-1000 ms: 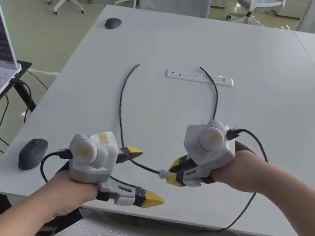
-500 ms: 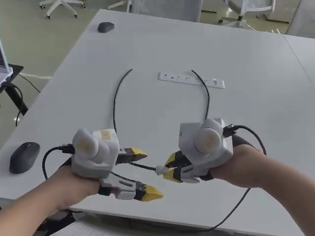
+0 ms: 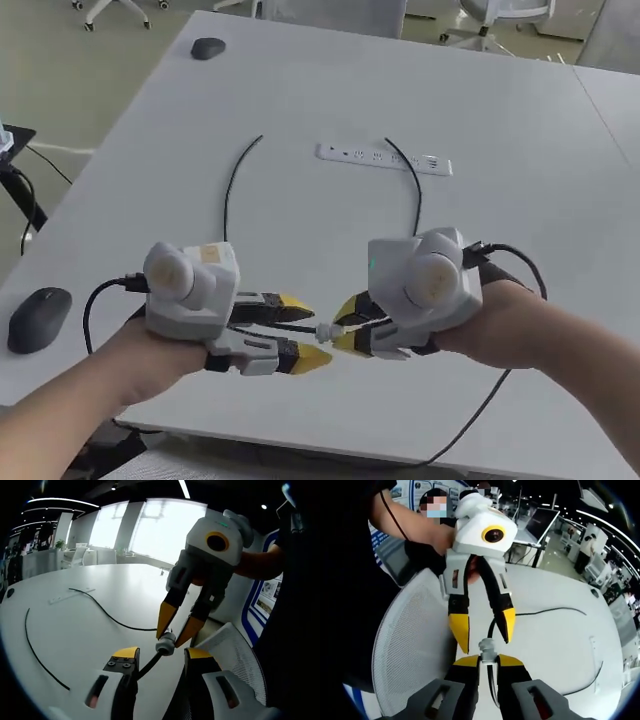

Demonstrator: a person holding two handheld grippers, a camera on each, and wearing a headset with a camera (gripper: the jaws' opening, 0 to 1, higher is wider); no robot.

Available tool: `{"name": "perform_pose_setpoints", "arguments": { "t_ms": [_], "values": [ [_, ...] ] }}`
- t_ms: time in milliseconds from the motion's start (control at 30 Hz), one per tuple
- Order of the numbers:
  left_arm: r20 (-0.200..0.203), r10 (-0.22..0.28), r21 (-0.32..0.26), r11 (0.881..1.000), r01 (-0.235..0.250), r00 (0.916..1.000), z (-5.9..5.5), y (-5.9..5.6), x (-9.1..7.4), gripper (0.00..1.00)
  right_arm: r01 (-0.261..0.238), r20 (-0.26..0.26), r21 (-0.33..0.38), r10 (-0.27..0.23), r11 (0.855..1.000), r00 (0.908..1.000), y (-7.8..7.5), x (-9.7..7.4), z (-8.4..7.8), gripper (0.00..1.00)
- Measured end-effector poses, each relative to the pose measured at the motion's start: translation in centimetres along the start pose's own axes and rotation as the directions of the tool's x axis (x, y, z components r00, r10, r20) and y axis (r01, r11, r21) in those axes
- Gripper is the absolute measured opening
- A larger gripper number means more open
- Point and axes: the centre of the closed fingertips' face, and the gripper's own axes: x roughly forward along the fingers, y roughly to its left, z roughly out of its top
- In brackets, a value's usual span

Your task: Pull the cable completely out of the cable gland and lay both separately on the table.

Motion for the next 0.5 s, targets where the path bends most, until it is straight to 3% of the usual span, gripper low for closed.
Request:
{"name": "perform_pose_setpoints", "arguments": {
  "t_ms": [333, 500],
  "values": [
    [0.009, -0.037, 0.017, 0.999, 0.037, 0.9993, 0.27, -0.19, -0.03, 0.21, -0.008, -0.005, -0.06, 0.008, 0.998, 1.0, -0.02, -0.04, -0.12, 0.06],
    [0.008, -0.046, 0.037, 0.998, 0.046, 0.9989, 0.28, -0.26, -0.02, 0.19, -0.016, 0.003, -0.071, 0.016, 0.997, 0.9999, -0.03, -0.02, -0.07, 0.07]
  ]
}}
